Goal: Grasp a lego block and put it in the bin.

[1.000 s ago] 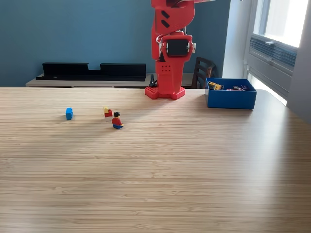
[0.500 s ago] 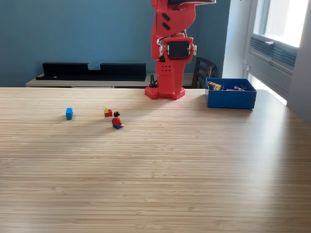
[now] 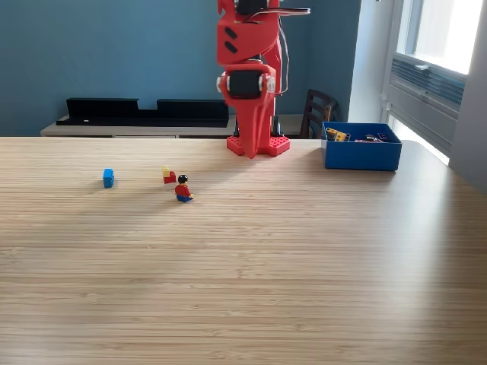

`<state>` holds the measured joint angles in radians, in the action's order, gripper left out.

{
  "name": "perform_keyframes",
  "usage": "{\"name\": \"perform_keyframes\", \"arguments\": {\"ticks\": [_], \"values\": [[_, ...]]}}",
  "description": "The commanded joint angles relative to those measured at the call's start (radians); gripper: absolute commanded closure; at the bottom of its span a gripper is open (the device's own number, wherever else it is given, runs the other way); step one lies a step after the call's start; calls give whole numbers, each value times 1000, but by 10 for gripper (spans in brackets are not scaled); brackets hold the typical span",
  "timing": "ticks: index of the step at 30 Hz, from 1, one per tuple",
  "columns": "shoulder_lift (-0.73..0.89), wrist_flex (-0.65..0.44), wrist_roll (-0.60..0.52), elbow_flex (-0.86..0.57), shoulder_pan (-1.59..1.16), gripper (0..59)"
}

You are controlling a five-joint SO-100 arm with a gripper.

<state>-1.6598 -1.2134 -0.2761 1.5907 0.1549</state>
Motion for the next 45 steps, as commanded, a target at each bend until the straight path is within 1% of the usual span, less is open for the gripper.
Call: {"name": "perform_keyframes", "arguments": {"ticks": [1,12,18,20,24,25,26,37,45], "values": [[-81,11,-63,-15,224,586],[-81,12,-179,8,678,586],[-78,103,-173,77,790,584],[-77,117,-167,91,804,526],[-75,146,-167,112,808,343],[-74,158,-167,117,808,314],[-69,167,-167,118,807,304],[212,167,-172,3,807,334],[331,167,-187,-86,818,340]]}}
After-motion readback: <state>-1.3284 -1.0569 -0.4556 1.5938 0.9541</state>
